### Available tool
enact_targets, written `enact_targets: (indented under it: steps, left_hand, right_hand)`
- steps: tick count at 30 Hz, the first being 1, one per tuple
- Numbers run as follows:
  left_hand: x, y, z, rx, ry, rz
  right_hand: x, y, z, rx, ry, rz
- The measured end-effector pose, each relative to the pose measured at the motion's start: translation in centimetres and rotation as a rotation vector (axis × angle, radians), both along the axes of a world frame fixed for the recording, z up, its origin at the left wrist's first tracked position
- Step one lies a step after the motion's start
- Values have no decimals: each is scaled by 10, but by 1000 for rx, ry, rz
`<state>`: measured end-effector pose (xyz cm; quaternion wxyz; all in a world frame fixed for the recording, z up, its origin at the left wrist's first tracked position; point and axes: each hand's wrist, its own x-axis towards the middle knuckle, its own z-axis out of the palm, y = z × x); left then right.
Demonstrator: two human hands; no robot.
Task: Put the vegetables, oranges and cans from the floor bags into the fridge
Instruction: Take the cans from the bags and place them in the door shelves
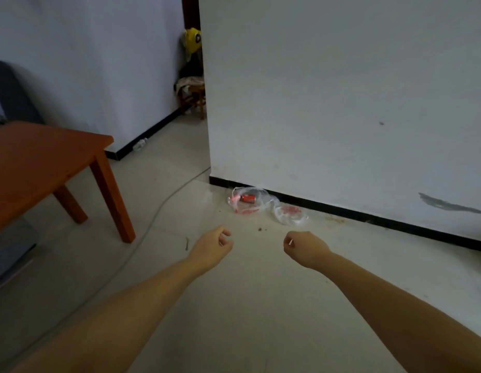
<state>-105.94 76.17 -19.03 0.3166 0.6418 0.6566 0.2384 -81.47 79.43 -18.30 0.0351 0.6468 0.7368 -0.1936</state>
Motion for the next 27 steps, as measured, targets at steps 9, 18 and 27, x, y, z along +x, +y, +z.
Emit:
enact_targets:
  steps: [9,18,27]
  left_hand:
    - [-85,176,-33,-79,10,95]
    - [-156,415,-36,-138,106,-99]
    - [-133,595,-67,-250,130,-230]
  right_hand:
    - [-76,196,-22,-77,1,89]
    - [-130,388,-32,-58,14,-78]
    - [-110,539,-75,-130,26,-189]
